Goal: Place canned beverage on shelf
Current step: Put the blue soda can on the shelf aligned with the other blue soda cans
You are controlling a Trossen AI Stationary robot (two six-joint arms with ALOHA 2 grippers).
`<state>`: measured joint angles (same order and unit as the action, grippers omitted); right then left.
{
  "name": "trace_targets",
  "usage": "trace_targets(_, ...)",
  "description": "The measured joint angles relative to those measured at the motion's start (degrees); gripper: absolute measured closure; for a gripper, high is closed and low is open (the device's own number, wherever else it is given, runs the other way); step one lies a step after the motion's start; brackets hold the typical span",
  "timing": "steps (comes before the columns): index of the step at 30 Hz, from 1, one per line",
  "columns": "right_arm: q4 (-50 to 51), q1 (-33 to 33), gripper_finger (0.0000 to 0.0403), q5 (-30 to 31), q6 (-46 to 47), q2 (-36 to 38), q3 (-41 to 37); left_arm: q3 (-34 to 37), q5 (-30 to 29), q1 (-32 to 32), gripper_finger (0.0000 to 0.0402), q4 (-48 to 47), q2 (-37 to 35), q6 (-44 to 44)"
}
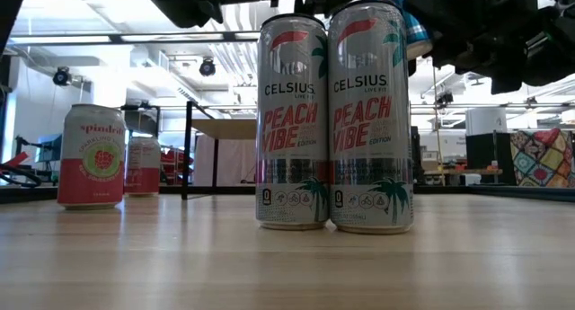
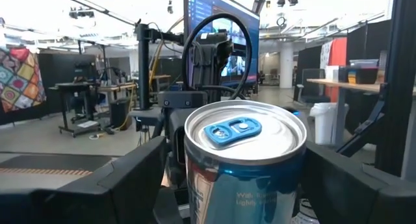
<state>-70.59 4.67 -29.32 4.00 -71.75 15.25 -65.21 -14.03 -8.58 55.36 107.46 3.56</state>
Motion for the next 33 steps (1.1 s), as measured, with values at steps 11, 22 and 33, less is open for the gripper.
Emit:
trace_targets(11, 0.4, 0.1, 0.0134, 0.7, 0.6, 0.0, 0.0, 0.0, 0.6, 0.8, 0.0182, -1.0, 0.0, 0.0)
trace_targets(22, 19.8, 0.0, 0.0092, 18.6, 4.9, 5.8, -0.2, -0.6, 4.4, 7.0, 0.0185, -9.3, -1.8, -0.3)
trace_targets(33, 45.2, -3.4, 0.0117, 26.9, 6.7, 23.8, -0.7, -11.4, 11.0, 18.7, 0.0172, -26.0, -3.4, -0.3)
